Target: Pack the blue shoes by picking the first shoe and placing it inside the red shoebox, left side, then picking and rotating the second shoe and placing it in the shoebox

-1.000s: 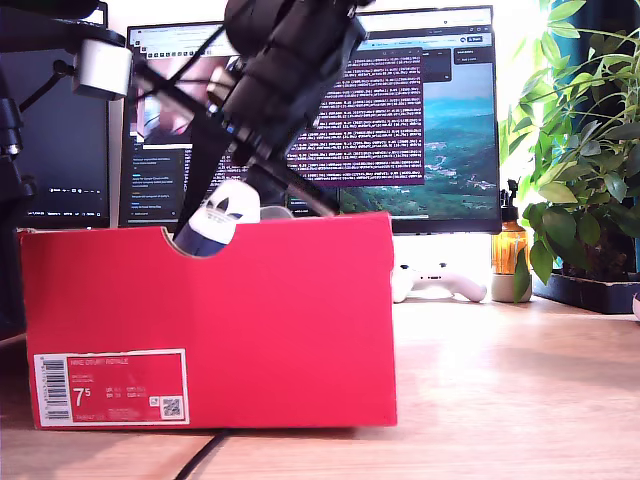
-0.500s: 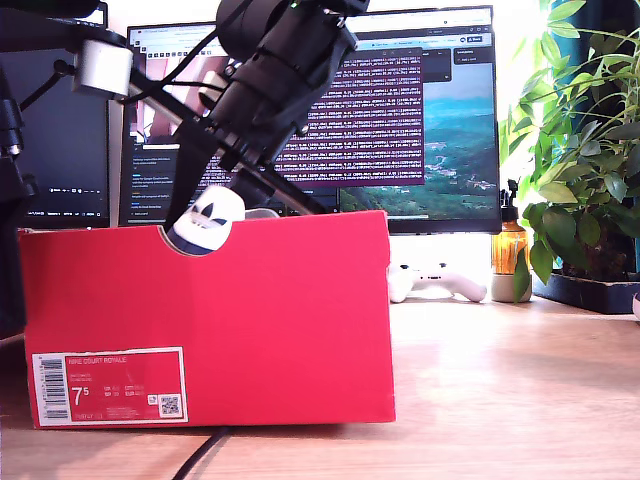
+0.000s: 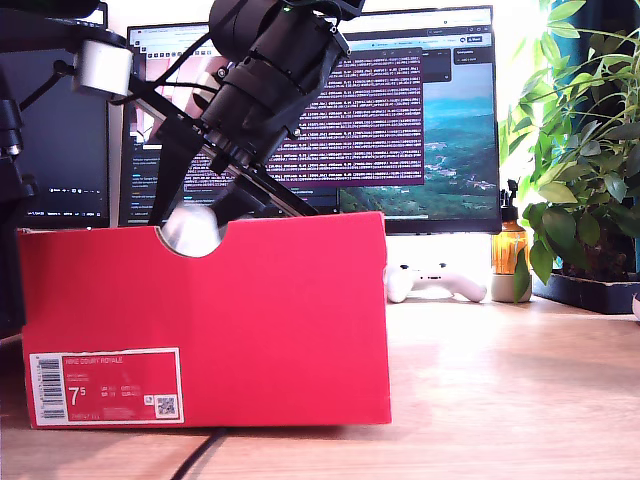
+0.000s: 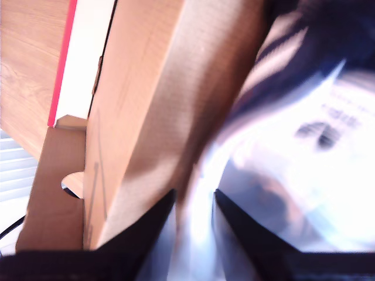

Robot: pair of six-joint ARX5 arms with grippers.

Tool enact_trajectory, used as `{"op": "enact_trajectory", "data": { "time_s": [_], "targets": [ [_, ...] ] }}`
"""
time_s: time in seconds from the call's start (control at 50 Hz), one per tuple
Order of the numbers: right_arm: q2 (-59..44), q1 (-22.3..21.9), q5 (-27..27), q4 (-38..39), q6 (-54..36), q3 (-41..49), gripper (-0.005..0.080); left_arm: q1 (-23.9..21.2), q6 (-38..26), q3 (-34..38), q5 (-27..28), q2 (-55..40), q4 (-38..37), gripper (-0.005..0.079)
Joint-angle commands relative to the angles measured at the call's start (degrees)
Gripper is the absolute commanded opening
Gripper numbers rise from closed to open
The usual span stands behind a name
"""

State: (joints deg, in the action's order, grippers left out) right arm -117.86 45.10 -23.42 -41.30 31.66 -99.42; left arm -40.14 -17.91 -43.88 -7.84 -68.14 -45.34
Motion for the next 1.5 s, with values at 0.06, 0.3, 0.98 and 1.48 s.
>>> {"op": "enact_trajectory", "data": {
  "time_s": [0.06, 0.3, 0.98, 1.48],
  "targets": [
    [-0.1, 0.6, 0.0, -0.2, -0.2, -0.4, 0.0214, -0.2, -0.1, 0.4, -0.1, -0.9, 0.2, -0.0019],
    [0.0, -0.7, -0.1, -2.7, -0.8, -2.9, 0.0216, -0.2, -0.1, 0.4, -0.1, -0.9, -0.1, -0.0019],
    [0.7, -9.8, 14.9, -21.2, -4.3, -13.9, 0.0215, -0.2, -0.1, 0.4, -0.1, -0.9, -0.2, -0.0019],
    [4.9, -17.4, 22.7, -36.9, 11.4, -13.9, 0.0248, -0.1, -0.1, 0.4, 0.0, -0.9, 0.8, -0.0019]
  ]
}}
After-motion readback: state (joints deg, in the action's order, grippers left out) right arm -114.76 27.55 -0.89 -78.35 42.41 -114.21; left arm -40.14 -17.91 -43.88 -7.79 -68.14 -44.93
